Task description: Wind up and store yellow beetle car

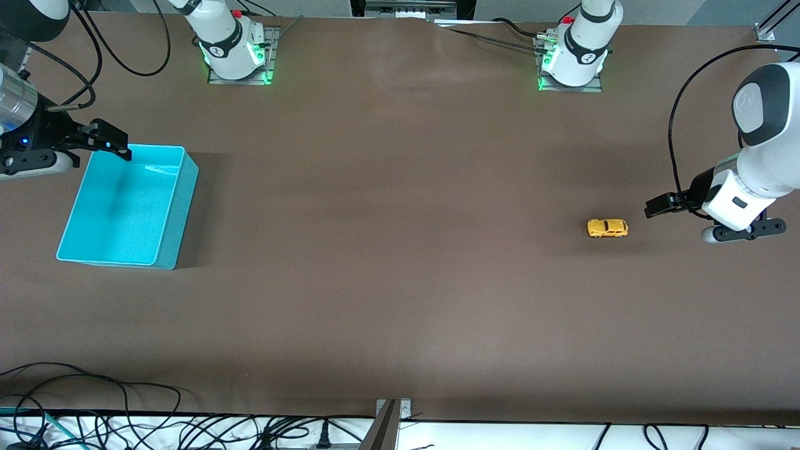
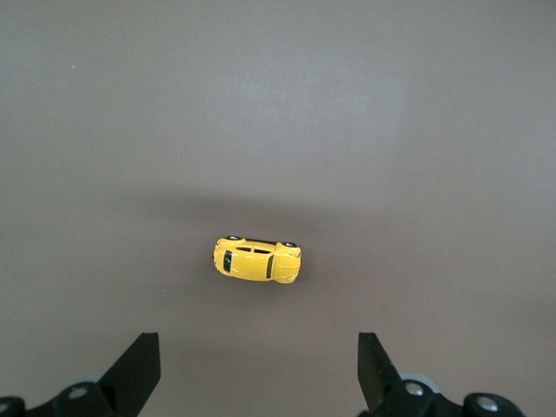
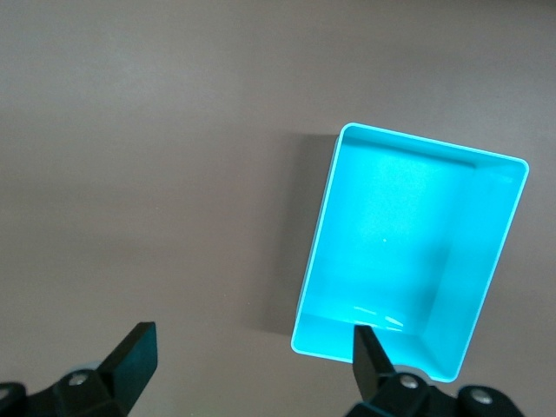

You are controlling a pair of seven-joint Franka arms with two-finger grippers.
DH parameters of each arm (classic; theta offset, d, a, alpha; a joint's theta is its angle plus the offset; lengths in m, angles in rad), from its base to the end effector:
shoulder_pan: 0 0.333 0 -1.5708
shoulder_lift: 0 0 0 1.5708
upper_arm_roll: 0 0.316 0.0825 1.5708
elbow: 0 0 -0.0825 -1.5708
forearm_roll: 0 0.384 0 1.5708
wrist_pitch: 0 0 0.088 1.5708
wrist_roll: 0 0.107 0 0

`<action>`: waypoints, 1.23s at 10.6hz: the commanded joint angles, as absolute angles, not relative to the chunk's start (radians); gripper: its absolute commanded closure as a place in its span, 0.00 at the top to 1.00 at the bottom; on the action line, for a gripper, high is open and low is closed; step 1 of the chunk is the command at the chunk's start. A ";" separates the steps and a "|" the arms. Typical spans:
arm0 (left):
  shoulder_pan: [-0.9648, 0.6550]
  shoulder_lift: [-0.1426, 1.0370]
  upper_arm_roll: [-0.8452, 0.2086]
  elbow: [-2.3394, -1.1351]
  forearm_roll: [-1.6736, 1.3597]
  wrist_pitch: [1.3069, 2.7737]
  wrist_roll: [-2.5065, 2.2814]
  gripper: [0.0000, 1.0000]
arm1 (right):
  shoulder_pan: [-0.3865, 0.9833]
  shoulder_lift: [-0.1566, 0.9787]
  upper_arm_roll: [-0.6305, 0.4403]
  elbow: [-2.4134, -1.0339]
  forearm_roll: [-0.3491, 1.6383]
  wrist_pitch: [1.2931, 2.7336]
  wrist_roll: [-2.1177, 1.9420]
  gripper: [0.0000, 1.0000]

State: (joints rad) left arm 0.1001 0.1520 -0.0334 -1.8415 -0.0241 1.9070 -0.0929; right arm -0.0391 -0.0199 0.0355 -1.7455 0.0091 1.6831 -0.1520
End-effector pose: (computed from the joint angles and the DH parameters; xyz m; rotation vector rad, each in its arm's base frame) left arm 0.5906 0.0385 0.4364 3.1013 0.2622 -0.1351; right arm 0.5517 -0.0009 0.5622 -3.1208 -0.2301 0.0653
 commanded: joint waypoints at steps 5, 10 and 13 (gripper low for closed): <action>0.112 0.147 -0.026 -1.835 -0.012 1.894 -0.075 1.00 | -0.035 -0.018 0.034 -1.735 -0.002 1.664 -0.152 1.00; 0.123 0.147 -0.026 -1.835 -0.014 1.894 -0.077 1.00 | -0.035 -0.018 0.034 -1.736 -0.002 1.651 -0.153 1.00; 0.126 0.147 -0.026 -1.835 -0.020 1.885 -0.090 1.00 | -0.035 -0.018 0.032 -1.738 -0.002 1.649 -0.155 1.00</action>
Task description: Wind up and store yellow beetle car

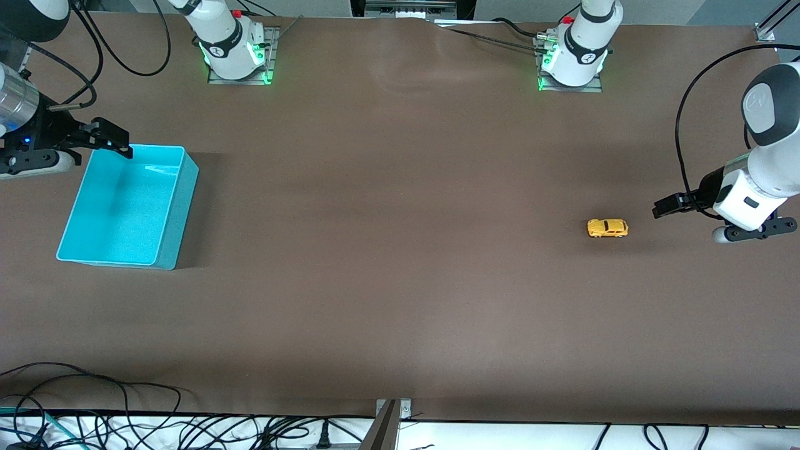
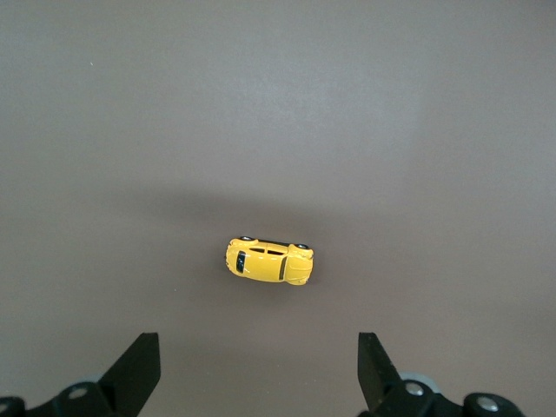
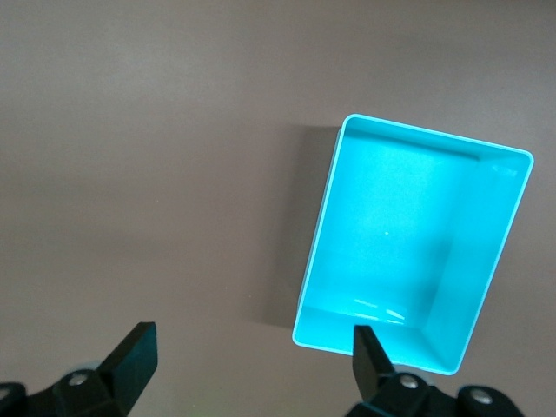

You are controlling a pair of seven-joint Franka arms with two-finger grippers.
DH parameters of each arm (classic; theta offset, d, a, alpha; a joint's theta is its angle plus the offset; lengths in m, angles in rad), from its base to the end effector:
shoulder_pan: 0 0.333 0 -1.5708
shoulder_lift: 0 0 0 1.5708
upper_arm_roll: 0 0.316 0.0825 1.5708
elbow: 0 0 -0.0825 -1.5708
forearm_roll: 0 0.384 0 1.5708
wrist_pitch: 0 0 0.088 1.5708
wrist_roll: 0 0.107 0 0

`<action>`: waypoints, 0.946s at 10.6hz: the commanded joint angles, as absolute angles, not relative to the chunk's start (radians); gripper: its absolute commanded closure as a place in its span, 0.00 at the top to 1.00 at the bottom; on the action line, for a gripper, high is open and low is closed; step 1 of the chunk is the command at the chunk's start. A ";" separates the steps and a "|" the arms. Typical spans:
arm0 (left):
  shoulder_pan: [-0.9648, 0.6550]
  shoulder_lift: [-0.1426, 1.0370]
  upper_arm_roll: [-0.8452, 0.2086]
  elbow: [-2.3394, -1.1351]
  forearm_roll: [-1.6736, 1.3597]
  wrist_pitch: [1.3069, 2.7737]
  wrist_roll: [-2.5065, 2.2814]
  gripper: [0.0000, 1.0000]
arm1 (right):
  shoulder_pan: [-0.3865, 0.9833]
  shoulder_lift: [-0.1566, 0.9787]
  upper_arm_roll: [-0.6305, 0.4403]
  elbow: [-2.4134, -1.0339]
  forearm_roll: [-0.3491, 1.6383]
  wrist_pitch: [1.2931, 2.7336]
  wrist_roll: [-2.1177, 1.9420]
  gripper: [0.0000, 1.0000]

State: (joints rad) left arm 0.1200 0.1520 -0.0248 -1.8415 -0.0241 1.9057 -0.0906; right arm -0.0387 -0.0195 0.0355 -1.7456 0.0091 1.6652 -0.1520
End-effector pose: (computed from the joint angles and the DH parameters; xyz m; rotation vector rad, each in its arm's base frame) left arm 0.5892 0.0551 0.4363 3.0975 0.3027 -0.1366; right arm 0.5498 -0.0007 0.5605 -3.1186 -0.2306 0.0940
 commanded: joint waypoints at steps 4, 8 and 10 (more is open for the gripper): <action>0.127 0.161 -0.031 -1.841 -0.029 1.864 -0.528 1.00 | -0.037 -0.018 0.031 -1.740 -0.002 1.651 -0.160 1.00; 0.129 0.181 -0.035 -1.868 -0.052 1.867 -1.092 1.00 | -0.037 -0.018 0.031 -1.740 -0.002 1.651 -0.161 1.00; 0.126 0.230 -0.035 -1.884 -0.046 1.897 -1.331 1.00 | -0.037 -0.018 0.031 -1.740 -0.002 1.651 -0.161 1.00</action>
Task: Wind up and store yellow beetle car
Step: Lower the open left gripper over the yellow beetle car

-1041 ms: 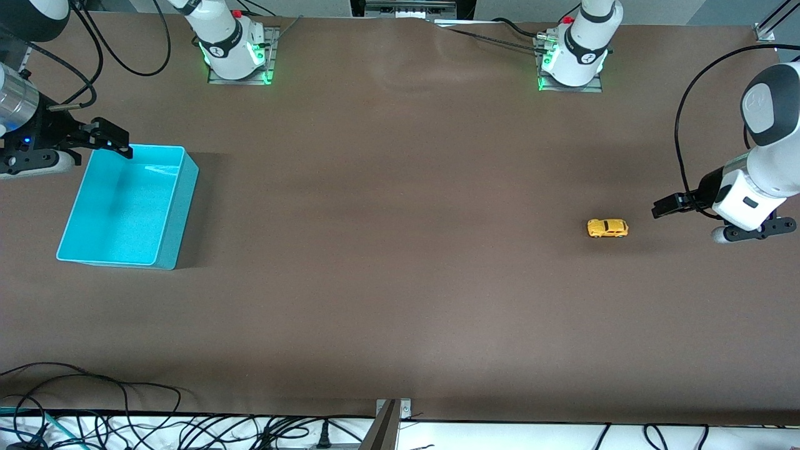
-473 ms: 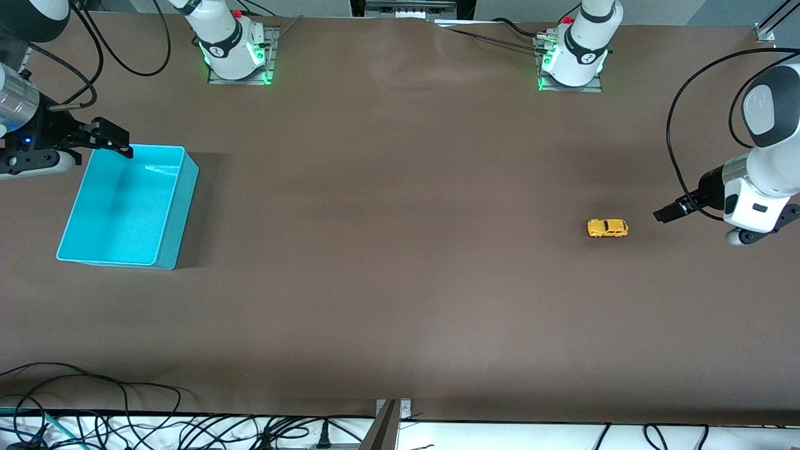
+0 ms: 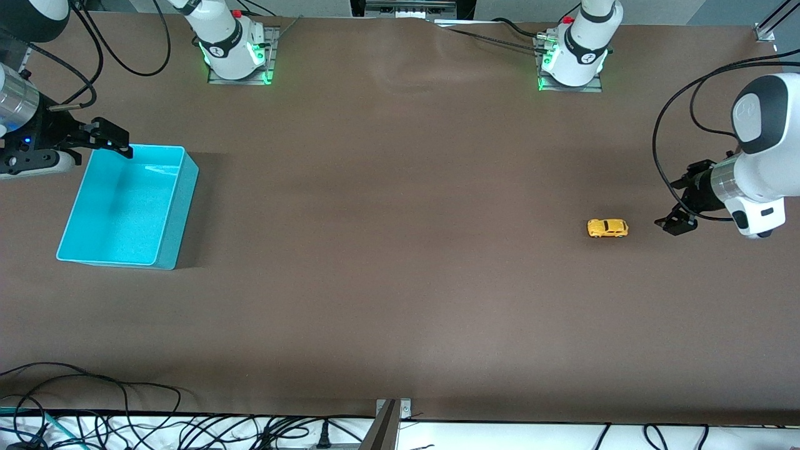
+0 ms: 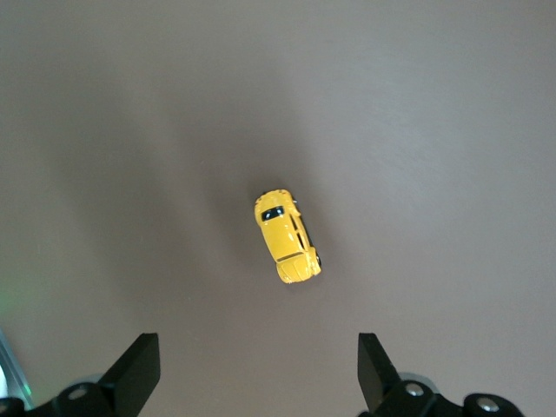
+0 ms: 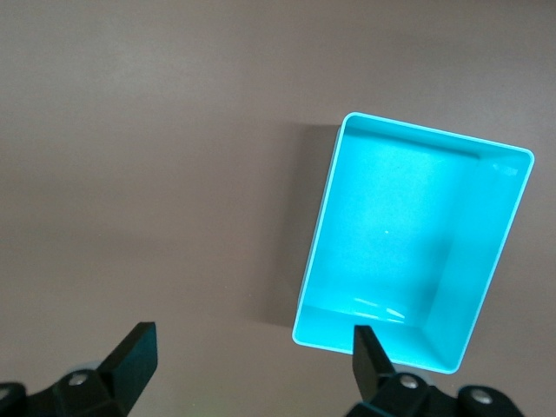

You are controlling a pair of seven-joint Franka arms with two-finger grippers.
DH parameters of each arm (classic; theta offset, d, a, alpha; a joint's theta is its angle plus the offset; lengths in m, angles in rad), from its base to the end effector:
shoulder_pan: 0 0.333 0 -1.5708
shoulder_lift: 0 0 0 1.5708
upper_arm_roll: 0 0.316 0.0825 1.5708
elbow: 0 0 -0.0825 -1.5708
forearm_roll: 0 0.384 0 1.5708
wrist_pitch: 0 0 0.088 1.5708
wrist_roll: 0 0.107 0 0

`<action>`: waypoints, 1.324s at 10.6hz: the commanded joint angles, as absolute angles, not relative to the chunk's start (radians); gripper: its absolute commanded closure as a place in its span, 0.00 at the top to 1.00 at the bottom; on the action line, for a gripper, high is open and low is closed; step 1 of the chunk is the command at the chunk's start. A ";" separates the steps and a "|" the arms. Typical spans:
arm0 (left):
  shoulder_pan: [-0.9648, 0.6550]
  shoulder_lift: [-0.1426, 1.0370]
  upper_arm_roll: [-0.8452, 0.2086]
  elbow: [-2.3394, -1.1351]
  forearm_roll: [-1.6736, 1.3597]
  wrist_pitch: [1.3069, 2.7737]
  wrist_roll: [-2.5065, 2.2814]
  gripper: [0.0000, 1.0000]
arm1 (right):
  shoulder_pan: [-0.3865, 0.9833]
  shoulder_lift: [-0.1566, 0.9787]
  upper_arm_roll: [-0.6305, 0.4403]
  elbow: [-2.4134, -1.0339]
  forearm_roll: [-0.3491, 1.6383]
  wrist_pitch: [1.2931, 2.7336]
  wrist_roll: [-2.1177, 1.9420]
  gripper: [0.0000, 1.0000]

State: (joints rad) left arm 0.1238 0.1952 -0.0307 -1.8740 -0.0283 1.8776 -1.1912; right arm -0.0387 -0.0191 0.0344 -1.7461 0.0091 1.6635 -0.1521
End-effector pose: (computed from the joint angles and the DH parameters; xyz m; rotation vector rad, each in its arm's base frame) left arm 0.5826 0.0530 0.3942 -2.4375 -1.8443 0.2761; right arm 0.5496 -0.0013 0.5599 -3.1183 -0.2291 0.0980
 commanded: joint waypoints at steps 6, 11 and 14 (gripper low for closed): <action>0.094 0.230 -0.041 -2.173 0.040 2.273 -1.609 1.00 | -0.037 -0.017 0.031 -1.743 -0.002 1.652 -0.163 1.00; 0.087 0.333 -0.043 -2.203 0.084 2.433 -1.661 1.00 | -0.038 -0.017 0.031 -1.741 -0.002 1.652 -0.163 1.00; 0.106 0.374 -0.037 -2.192 0.141 2.496 -1.698 1.00 | -0.037 -0.017 0.026 -1.743 -0.002 1.652 -0.163 1.00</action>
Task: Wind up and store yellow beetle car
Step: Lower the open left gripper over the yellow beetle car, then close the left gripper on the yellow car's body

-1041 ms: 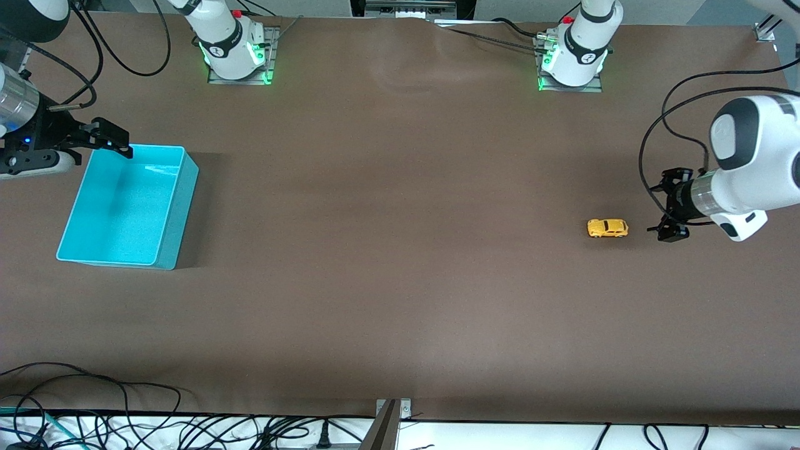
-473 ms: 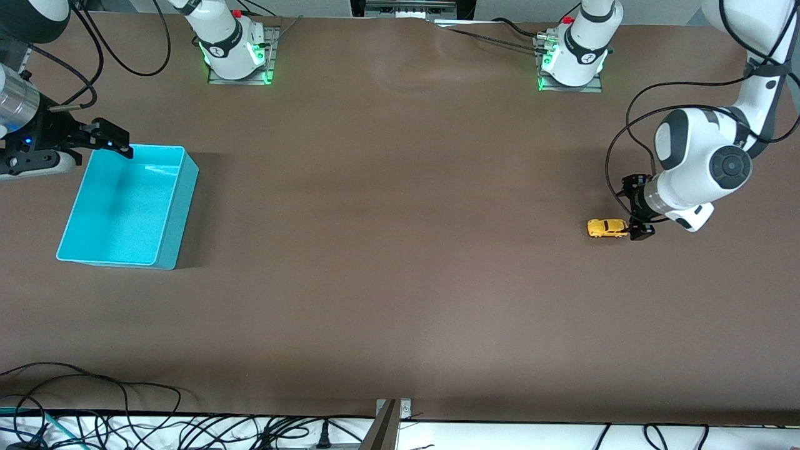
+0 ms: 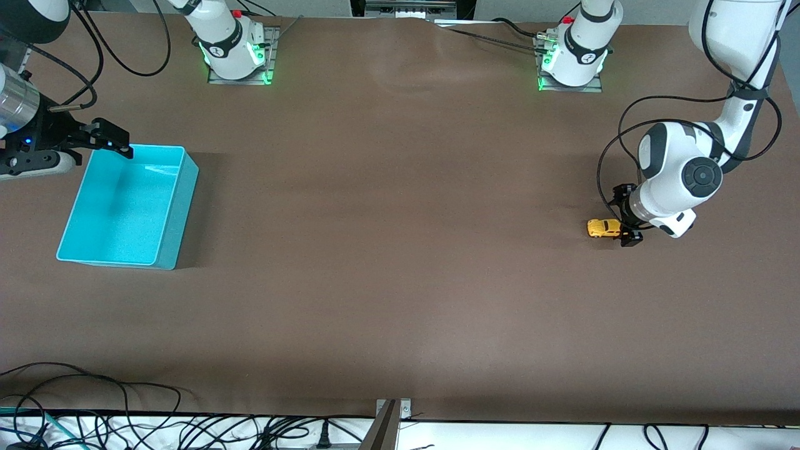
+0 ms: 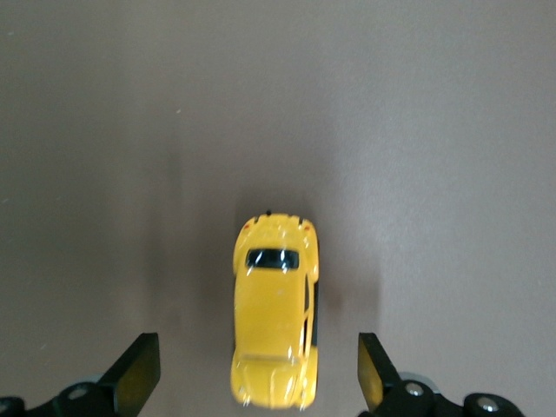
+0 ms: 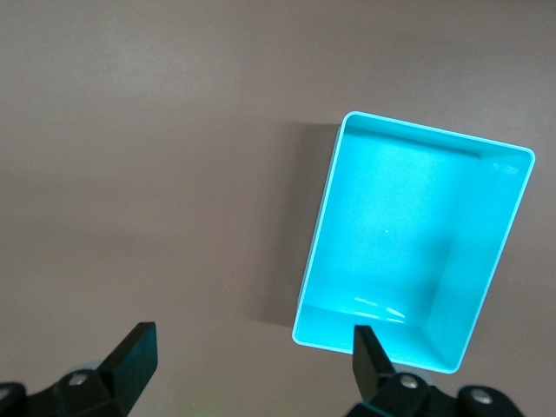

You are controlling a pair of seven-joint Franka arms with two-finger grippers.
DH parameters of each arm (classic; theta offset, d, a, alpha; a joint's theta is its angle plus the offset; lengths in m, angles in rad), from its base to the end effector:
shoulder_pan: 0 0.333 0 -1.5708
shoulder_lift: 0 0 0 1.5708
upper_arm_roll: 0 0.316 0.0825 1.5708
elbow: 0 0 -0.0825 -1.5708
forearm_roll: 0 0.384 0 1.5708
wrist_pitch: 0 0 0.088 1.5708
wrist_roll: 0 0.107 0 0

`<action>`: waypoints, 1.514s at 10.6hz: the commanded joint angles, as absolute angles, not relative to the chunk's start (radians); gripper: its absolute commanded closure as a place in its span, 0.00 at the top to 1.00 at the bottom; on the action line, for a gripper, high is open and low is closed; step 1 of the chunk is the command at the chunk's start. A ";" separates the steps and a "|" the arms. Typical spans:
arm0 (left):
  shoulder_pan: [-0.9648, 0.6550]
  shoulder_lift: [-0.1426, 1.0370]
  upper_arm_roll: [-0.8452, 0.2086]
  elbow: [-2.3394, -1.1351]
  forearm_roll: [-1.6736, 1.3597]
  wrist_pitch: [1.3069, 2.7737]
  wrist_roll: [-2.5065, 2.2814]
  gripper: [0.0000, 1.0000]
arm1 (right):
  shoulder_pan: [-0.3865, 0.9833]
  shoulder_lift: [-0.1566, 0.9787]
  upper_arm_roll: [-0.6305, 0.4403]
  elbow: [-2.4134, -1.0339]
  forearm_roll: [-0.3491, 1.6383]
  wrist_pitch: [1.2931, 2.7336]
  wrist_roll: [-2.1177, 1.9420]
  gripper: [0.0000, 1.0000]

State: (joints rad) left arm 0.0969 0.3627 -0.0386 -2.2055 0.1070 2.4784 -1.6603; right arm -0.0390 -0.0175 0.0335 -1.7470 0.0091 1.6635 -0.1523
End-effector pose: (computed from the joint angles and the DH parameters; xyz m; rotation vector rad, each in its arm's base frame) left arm 0.5441 0.0310 0.2070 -2.0841 -2.2185 0.0415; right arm 0.5499 -0.0020 0.5586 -3.1180 -0.2274 0.1019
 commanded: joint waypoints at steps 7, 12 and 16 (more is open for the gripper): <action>0.103 0.405 -0.038 -2.194 0.144 2.546 -1.713 1.00 | -0.037 -0.017 0.026 -1.743 -0.002 1.652 -0.163 1.00; 0.097 0.407 -0.038 -2.194 0.175 2.553 -1.788 0.38 | -0.037 -0.018 0.025 -1.738 0.000 1.651 -0.164 1.00; 0.058 0.384 -0.051 -2.152 0.172 2.472 -1.831 0.00 | -0.037 -0.018 0.026 -1.741 0.000 1.651 -0.164 1.00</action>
